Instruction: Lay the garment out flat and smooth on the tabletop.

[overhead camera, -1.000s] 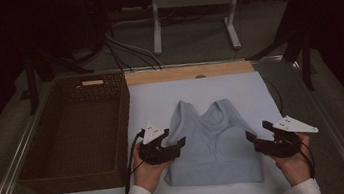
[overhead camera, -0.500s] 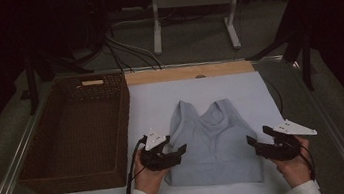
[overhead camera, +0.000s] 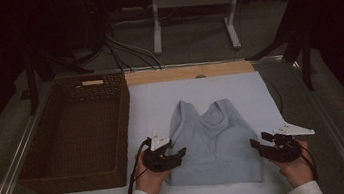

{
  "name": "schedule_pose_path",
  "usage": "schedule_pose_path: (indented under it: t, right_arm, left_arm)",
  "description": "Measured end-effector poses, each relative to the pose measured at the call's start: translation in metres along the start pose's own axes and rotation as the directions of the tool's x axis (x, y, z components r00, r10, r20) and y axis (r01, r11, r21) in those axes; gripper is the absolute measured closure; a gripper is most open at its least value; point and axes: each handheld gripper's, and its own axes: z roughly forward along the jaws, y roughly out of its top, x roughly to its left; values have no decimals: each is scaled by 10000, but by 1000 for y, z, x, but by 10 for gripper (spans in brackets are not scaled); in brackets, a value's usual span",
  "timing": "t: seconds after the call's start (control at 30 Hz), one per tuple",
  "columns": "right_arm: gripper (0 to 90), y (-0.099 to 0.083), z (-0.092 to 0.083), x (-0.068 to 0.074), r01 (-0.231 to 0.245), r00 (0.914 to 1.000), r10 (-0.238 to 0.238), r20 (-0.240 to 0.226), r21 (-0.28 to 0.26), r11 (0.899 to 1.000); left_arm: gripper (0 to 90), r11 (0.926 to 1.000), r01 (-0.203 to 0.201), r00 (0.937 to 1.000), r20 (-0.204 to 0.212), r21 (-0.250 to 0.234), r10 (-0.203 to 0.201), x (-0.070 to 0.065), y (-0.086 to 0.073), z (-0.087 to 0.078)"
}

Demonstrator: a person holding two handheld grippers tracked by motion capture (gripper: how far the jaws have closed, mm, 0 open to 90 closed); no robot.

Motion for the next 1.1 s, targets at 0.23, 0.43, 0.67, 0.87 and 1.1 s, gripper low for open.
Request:
schedule_pose_path:
  t: [0.23, 0.43, 0.67, 0.87, 1.1]
  right_arm:
    - [541, -1, 9, -3, -83, 10000, 86, -41, 697, 9975]
    - [838, 3, 14, 1, 291, 9991, -259, -333, 1008, 9945]
    - [862, 13, 11, 3, 520, 9986, -520, -11, 550, 9971]
    - [862, 21, 15, 1, 492, 9986, -498, 168, 318, 9983]
    - [855, 21, 21, 9, 929, 9956, -935, 109, 484, 9945]
  left_arm:
    - [757, 9996, -180, 9998, -83, 214, 182, 0, 4, 6]
    - [851, 9993, -361, 9993, 130, -42, 361, -4, 13, 3]
    - [853, 9974, 86, 9999, -83, -714, -93, 6, 28, -5]
    - [854, 9976, 147, 9976, -668, -684, -193, 20, 30, -1]
    - [849, 9996, -130, 9944, -1052, -252, 102, 25, 24, 5]
